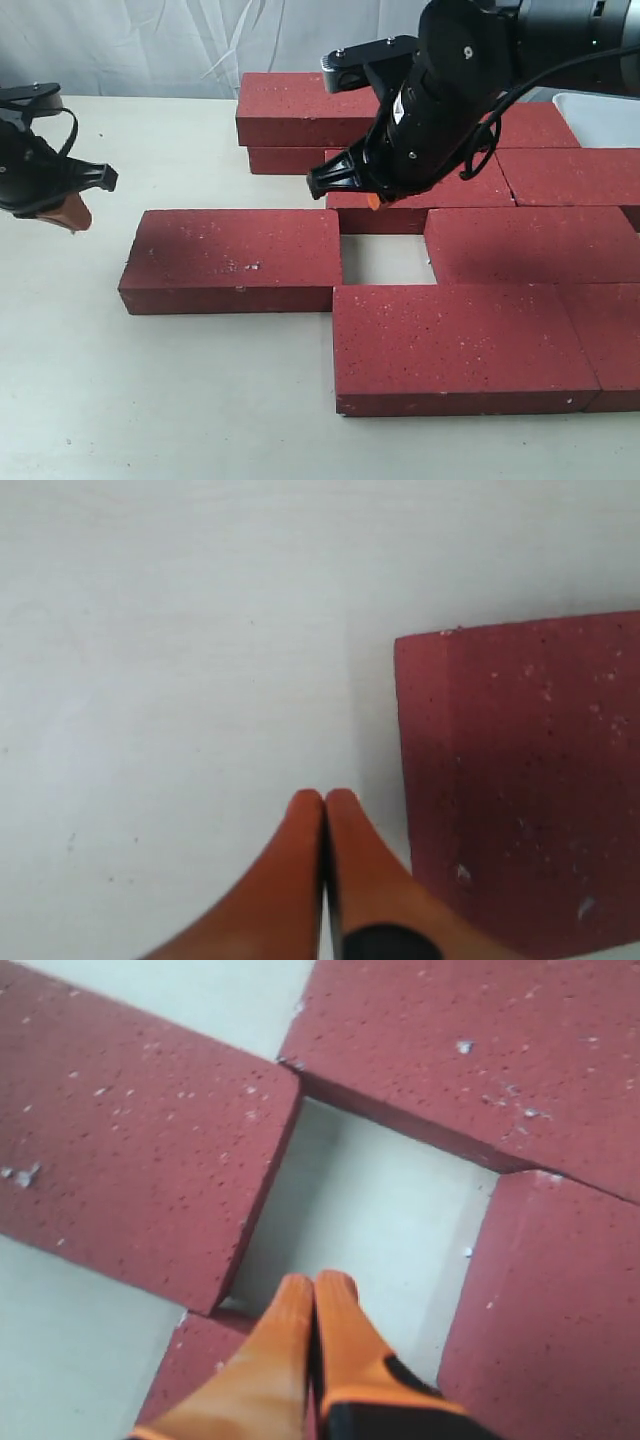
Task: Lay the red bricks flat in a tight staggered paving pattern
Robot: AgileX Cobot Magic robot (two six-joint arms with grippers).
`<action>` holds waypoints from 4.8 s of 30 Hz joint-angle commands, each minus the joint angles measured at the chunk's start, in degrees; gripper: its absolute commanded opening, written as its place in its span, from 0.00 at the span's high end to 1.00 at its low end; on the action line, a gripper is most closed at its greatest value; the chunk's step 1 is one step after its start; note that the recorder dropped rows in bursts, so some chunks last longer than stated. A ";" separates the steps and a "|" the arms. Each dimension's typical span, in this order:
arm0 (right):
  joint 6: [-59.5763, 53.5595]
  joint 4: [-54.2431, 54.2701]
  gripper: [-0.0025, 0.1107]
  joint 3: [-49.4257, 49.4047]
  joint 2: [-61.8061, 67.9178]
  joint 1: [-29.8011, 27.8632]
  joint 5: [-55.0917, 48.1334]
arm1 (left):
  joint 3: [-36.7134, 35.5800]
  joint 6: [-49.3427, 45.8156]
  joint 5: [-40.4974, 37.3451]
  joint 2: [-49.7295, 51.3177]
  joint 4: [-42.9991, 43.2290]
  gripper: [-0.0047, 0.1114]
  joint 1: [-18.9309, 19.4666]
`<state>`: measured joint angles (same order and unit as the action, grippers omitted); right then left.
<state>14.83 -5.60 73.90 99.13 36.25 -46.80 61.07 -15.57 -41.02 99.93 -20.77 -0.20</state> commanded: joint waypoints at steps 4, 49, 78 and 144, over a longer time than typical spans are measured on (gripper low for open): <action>-7.34 6.31 0.98 0.09 -1.46 -0.18 -1.46 | -4.36 4.85 1.25 -5.09 5.19 0.96 -3.66; -7.44 24.08 0.98 0.09 2.20 -16.82 -3.17 | -4.92 4.45 5.44 0.77 1.66 0.96 -5.10; -7.44 24.24 0.98 0.09 2.20 -16.82 -2.41 | -4.92 2.94 9.48 4.90 -3.37 0.96 -14.77; -7.44 24.12 0.98 0.09 2.20 -16.82 -1.28 | -4.92 1.55 17.01 5.12 -18.04 0.96 -18.36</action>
<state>7.76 18.51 73.90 101.44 19.72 -48.89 56.25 -14.59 -23.96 104.87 -35.23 -18.69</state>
